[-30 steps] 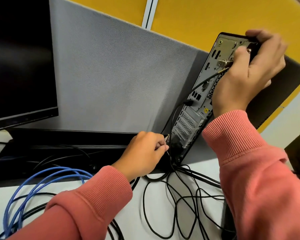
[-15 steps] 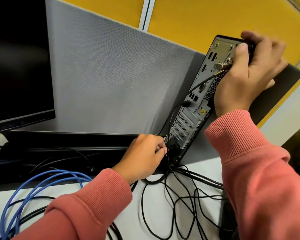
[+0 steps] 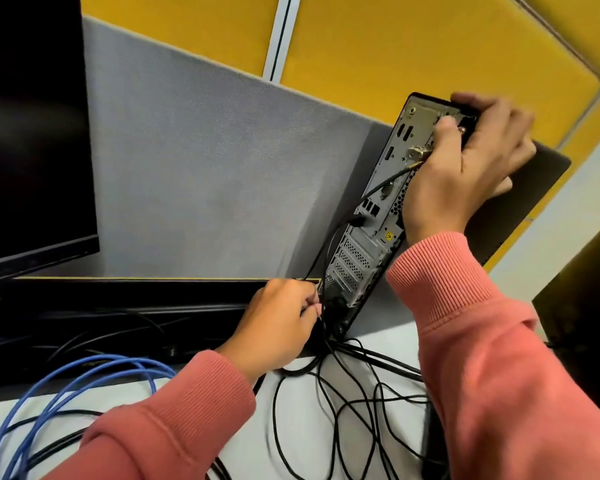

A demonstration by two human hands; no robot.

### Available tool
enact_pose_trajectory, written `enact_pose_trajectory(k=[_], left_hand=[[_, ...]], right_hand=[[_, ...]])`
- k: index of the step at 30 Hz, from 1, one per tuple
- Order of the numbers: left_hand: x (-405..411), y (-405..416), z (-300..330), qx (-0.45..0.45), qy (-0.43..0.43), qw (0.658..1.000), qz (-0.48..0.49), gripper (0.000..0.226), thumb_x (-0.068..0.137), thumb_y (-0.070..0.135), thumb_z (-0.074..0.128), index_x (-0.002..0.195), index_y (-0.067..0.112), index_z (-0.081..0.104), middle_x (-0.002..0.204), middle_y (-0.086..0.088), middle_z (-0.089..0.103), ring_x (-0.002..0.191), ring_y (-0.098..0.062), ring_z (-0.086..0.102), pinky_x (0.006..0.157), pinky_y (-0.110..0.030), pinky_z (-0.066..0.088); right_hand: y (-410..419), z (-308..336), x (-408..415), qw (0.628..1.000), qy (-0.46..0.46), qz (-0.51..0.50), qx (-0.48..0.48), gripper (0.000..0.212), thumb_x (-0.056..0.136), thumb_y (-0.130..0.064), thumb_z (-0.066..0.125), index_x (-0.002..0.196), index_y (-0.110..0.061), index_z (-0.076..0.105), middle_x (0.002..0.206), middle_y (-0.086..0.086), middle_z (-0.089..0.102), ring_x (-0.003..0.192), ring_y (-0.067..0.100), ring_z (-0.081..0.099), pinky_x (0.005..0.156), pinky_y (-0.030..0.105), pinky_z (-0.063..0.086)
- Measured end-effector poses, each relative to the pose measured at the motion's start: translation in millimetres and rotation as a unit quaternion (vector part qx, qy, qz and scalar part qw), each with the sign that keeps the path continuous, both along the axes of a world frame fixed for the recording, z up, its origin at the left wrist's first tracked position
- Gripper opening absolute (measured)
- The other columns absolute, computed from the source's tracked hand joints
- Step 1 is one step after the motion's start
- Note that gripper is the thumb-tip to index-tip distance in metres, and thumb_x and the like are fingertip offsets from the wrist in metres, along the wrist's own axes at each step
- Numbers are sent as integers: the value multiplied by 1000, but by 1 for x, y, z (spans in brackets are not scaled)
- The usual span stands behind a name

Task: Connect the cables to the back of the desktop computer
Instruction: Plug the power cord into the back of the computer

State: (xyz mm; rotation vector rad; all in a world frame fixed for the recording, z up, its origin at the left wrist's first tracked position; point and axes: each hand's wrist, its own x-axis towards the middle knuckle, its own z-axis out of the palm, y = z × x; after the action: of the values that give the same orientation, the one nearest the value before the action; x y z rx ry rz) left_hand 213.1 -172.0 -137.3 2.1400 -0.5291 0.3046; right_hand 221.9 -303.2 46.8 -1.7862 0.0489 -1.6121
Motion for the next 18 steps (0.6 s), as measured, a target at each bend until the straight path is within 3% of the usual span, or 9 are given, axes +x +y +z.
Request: enact_pose_trajectory(k=[7, 11, 15, 18], left_hand=[[3, -2, -1, -26, 16, 999, -10, 39, 95, 20, 69, 61, 29, 52, 57, 17, 50, 59, 0, 49, 63, -20, 39], [2, -2, -2, -19, 8, 1000, -4, 40, 95, 21, 69, 60, 27, 50, 58, 12, 51, 59, -4, 50, 61, -23, 40], [-1, -1, -1, -16, 8, 1000, 3, 25, 96, 26, 67, 73, 18, 63, 66, 4, 61, 70, -17, 61, 65, -32, 54], [-2, 0, -1, -12, 9, 1000, 6, 24, 96, 28, 66, 73, 20, 63, 67, 6, 62, 69, -15, 61, 65, -32, 54]], right_hand=[[5, 1, 2, 1000, -2, -2, 12, 24, 86, -25, 54, 109, -24, 63, 117, -15, 47, 124, 11, 37, 100, 42, 32], [4, 2, 2, 1000, -1, -6, 10, 24, 87, -23, 54, 109, -23, 62, 115, -17, 43, 124, 12, 37, 101, 43, 32], [4, 1, 1, 1000, 8, -11, 8, 24, 88, -24, 53, 111, -23, 62, 122, -10, 49, 123, 10, 35, 100, 42, 31], [2, 1, -1, 1000, 12, -10, 2, 24, 88, -25, 52, 111, -24, 61, 124, -6, 51, 122, 10, 34, 98, 43, 31]])
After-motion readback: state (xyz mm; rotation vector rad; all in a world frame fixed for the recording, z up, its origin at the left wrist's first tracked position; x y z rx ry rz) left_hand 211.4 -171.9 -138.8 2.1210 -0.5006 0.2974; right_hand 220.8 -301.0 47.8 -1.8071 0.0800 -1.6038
